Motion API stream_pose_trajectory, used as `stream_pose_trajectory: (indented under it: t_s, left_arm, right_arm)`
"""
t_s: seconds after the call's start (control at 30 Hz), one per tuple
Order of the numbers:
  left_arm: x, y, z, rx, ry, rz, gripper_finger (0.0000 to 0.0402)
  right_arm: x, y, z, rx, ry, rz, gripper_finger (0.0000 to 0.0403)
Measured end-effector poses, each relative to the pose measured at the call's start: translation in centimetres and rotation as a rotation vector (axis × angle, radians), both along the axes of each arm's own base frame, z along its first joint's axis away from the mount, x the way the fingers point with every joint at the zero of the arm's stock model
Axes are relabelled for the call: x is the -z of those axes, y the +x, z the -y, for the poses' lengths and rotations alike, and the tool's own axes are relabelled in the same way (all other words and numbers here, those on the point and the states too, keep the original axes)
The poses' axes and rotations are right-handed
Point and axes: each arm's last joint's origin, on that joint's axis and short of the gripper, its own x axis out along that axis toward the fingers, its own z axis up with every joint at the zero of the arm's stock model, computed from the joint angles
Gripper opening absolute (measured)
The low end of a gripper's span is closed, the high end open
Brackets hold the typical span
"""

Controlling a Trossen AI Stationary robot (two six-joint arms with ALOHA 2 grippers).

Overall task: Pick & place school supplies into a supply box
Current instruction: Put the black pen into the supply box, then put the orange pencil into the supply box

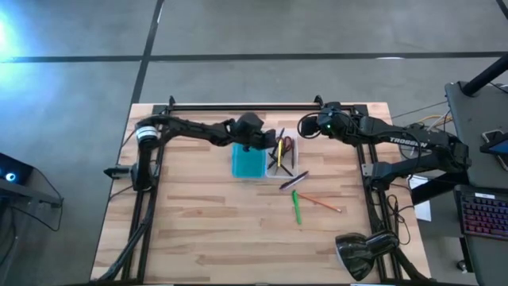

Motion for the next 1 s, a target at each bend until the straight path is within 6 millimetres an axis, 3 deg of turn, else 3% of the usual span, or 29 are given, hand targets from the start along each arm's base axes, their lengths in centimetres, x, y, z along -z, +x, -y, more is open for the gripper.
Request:
stream_pose_trajectory:
  t_s: [0.3, 0.47, 0.73, 1.0]
  left_arm:
    - [-1.3, 1.5, -0.3, 0.050, 0.068, 0.026, 0.0086]
    - [-2.3, 1.1, 0.2, 0.289, 0.142, 0.056, 0.0090]
    - [-5.9, -4.3, 3.0, 0.561, 0.451, -0.211, 0.0091]
    - [-9.0, -9.6, 4.5, 0.558, 0.603, -0.320, 0.0092]
  right_arm:
    - [0.1, -0.1, 0.0, 0.001, -0.003, -0.015, 0.0224]
    - [0.3, 0.0, -0.3, -0.149, 0.016, -0.091, 0.0224]
    - [1.4, -0.2, -2.4, -0.614, 0.152, -0.268, 0.0224]
    - [3.1, -0.2, -6.2, -0.911, 0.274, -0.402, 0.0224]
